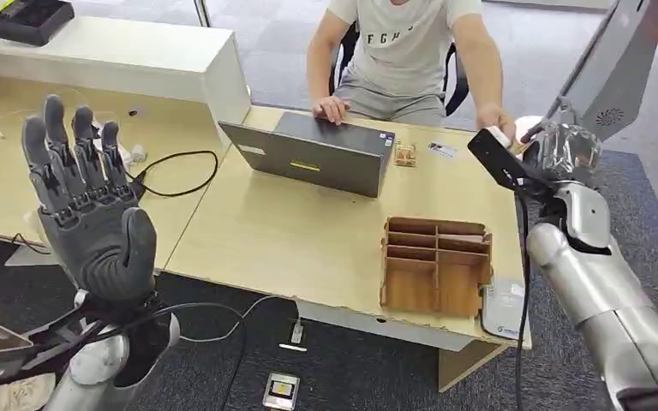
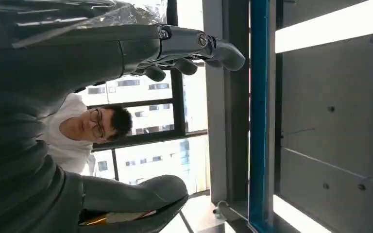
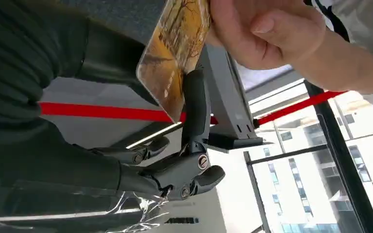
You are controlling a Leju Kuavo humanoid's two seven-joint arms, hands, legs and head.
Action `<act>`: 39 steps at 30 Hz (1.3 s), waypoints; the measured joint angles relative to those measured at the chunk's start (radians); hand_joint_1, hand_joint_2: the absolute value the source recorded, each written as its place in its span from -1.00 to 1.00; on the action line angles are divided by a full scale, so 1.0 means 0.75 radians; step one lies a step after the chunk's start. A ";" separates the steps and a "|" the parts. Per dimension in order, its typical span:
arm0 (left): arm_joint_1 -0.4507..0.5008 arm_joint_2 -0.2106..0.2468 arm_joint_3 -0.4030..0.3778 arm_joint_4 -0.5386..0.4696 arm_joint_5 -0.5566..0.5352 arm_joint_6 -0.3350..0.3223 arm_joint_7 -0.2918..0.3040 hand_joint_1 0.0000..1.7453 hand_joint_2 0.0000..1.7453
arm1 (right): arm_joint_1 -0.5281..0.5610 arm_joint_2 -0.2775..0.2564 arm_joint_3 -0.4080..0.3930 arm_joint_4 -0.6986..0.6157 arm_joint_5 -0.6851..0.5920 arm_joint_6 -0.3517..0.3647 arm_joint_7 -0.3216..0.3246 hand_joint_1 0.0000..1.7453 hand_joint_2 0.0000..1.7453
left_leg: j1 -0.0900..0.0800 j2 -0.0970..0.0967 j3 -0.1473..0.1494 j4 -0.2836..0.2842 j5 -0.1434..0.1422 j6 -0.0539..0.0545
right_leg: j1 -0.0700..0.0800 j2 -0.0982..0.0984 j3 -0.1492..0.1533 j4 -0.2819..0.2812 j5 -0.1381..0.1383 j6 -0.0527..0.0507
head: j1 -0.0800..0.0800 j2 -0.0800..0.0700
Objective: Pass the card to the sensor for recognition and then transmit it.
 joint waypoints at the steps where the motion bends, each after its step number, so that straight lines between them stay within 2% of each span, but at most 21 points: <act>1: -0.001 0.000 0.000 0.001 0.001 -0.002 0.000 -1.00 1.00 | 0.002 -0.004 0.001 0.001 0.001 -0.001 0.002 -1.00 1.00 | 0.000 0.000 0.000 0.000 0.000 0.000 | 0.000 0.000 0.000 0.000 0.000 0.000 | 0.000 0.000; 7: -0.011 0.000 0.001 0.008 0.001 -0.017 0.004 -1.00 1.00 | 0.015 -0.021 0.002 0.007 -0.007 0.016 0.009 -1.00 1.00 | 0.000 0.000 0.000 0.000 0.000 0.000 | 0.000 0.000 0.000 0.000 0.000 0.000 | 0.000 0.000; 12: -0.019 0.000 0.002 0.013 0.004 -0.027 0.025 -1.00 1.00 | 0.031 -0.046 -0.004 -0.054 -0.030 -0.013 -0.038 -1.00 1.00 | 0.000 0.000 0.001 0.000 0.000 0.000 | 0.000 0.000 0.000 0.000 0.000 0.000 | -0.001 0.000; 18: -0.030 0.001 0.003 0.017 -0.009 0.006 0.062 -1.00 1.00 | 0.141 -0.120 -0.042 -0.366 -0.054 -0.039 -0.032 -1.00 1.00 | 0.000 0.001 0.001 0.000 0.000 0.000 | 0.000 0.000 0.000 0.000 0.000 0.000 | 0.000 0.000; 21: -0.023 0.010 0.004 0.016 -0.030 0.047 0.070 -1.00 1.00 | 0.246 -0.159 -0.068 -0.569 -0.099 -0.081 -0.043 -1.00 1.00 | 0.000 -0.001 0.001 0.000 0.000 0.000 | 0.000 0.000 0.001 0.000 0.000 0.000 | 0.001 0.000; 24: 0.004 0.027 0.013 0.006 -0.040 0.060 0.075 -1.00 1.00 | 0.398 -0.195 -0.091 -0.778 -0.141 -0.170 -0.070 -1.00 1.00 | 0.000 0.000 0.001 0.000 -0.001 0.000 | 0.001 0.000 0.001 0.000 -0.001 0.000 | 0.001 0.000; 25: 0.019 0.033 0.018 0.003 -0.044 0.059 0.074 -1.00 1.00 | 0.459 -0.209 -0.107 -0.883 -0.155 -0.233 -0.090 -1.00 1.00 | 0.000 -0.001 0.001 0.000 -0.001 0.000 | 0.001 0.000 0.001 0.000 -0.001 0.001 | 0.000 0.000; 27: 0.045 0.040 0.029 -0.002 -0.046 0.029 0.072 -1.00 1.00 | 0.586 -0.228 -0.130 -1.031 -0.146 -0.290 -0.106 -1.00 1.00 | 0.000 -0.001 0.001 0.000 -0.001 0.000 | 0.001 -0.001 0.001 0.000 -0.002 0.000 | 0.001 0.000; 33: 0.073 0.037 0.052 -0.002 -0.056 -0.094 0.064 -1.00 1.00 | 0.971 -0.241 -0.220 -1.410 -0.076 -0.384 -0.143 -1.00 1.00 | 0.000 -0.001 0.000 -0.001 -0.002 0.000 | 0.000 -0.001 0.001 -0.001 -0.002 0.000 | 0.000 0.000; 39: 0.095 0.027 0.075 -0.002 -0.082 -0.121 0.075 -1.00 1.00 | 1.229 -0.213 -0.311 -1.643 -0.082 -0.411 -0.234 -1.00 1.00 | 0.000 0.000 0.000 -0.001 -0.003 0.000 | 0.000 0.000 0.001 -0.001 -0.002 0.000 | 0.000 0.000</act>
